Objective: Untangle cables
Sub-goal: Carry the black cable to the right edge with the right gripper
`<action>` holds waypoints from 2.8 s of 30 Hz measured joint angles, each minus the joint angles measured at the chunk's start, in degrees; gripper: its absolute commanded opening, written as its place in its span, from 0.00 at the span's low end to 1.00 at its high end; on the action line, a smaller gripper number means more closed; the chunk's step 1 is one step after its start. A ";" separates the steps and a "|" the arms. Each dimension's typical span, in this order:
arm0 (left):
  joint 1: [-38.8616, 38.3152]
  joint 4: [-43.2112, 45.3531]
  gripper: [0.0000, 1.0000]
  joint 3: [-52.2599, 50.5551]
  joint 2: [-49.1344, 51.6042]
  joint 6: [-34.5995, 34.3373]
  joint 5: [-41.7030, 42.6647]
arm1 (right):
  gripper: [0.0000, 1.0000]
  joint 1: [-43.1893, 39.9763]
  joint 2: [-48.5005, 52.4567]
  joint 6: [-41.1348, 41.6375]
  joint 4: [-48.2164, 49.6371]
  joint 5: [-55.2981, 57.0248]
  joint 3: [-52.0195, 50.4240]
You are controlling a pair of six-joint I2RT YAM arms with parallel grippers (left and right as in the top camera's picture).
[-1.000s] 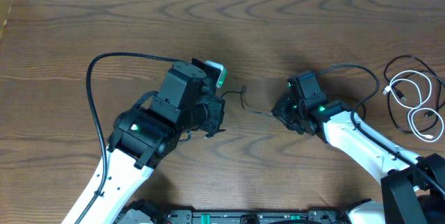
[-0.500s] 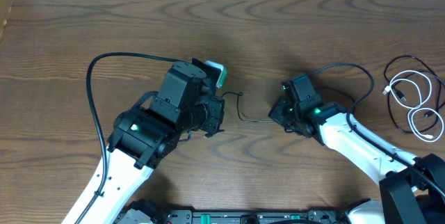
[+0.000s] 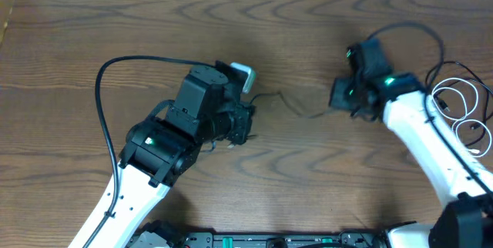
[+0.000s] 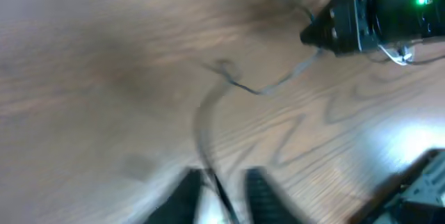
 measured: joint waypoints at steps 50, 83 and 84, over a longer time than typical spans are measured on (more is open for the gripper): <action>0.00 -1.60 0.69 0.00 0.00 -0.33 4.94 | 0.02 -36.44 -0.13 -8.52 10.34 29.38 42.99; 0.00 -2.89 0.68 0.00 0.00 -0.33 4.94 | 0.30 -36.44 17.88 -11.19 -23.19 17.90 42.38; 0.00 -2.89 0.68 0.00 0.00 -0.33 4.92 | 0.36 -36.44 18.53 -11.39 -23.85 17.38 42.38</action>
